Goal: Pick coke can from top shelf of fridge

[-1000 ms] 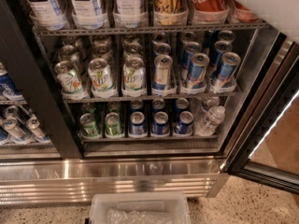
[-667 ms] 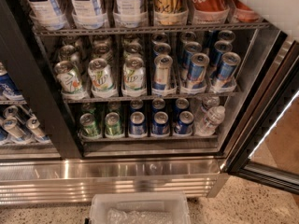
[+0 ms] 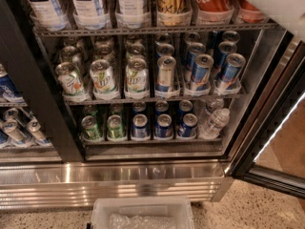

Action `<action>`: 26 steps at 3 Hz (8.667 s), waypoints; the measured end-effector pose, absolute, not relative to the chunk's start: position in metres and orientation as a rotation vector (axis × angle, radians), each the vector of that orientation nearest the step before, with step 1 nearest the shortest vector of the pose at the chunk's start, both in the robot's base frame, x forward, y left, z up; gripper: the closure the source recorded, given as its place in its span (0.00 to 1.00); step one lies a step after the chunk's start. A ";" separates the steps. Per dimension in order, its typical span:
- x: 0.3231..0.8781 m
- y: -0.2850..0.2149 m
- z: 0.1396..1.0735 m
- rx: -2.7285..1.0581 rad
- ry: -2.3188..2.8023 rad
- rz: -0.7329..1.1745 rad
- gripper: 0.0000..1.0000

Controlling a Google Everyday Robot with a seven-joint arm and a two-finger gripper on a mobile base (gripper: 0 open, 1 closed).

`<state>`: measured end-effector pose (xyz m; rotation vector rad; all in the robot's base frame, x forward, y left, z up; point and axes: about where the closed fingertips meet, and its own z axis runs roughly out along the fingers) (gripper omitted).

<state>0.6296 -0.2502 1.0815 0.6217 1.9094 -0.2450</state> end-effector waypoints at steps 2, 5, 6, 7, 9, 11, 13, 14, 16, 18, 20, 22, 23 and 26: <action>0.642 -0.251 1.082 0.615 1.904 -0.218 0.32; 0.647 -0.257 1.082 0.618 1.897 -0.235 0.76; 0.647 -0.257 1.082 0.618 1.897 -0.235 1.00; 0.643 -0.255 1.086 0.599 1.894 -0.254 1.00; 0.635 -0.254 1.093 0.621 1.891 -0.303 1.00; 0.632 -0.253 1.095 0.637 1.899 -0.303 1.00; 0.620 -0.246 1.107 0.620 1.907 -0.304 1.00; 0.620 -0.246 1.107 0.620 1.907 -0.304 1.00; 0.612 -0.249 1.114 0.624 1.913 -0.310 1.00; 0.602 -0.254 1.137 0.632 1.902 -0.328 1.00; 0.595 -0.254 1.139 0.618 1.893 -0.348 1.00; 0.552 -0.241 1.135 0.651 1.890 -0.353 1.00; 0.527 -0.219 1.124 0.651 1.915 -0.327 1.00; 0.497 -0.205 1.129 0.623 1.920 -0.324 1.00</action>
Offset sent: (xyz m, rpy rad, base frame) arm 0.0218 -0.0037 -0.0046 0.0536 -0.0329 -0.0018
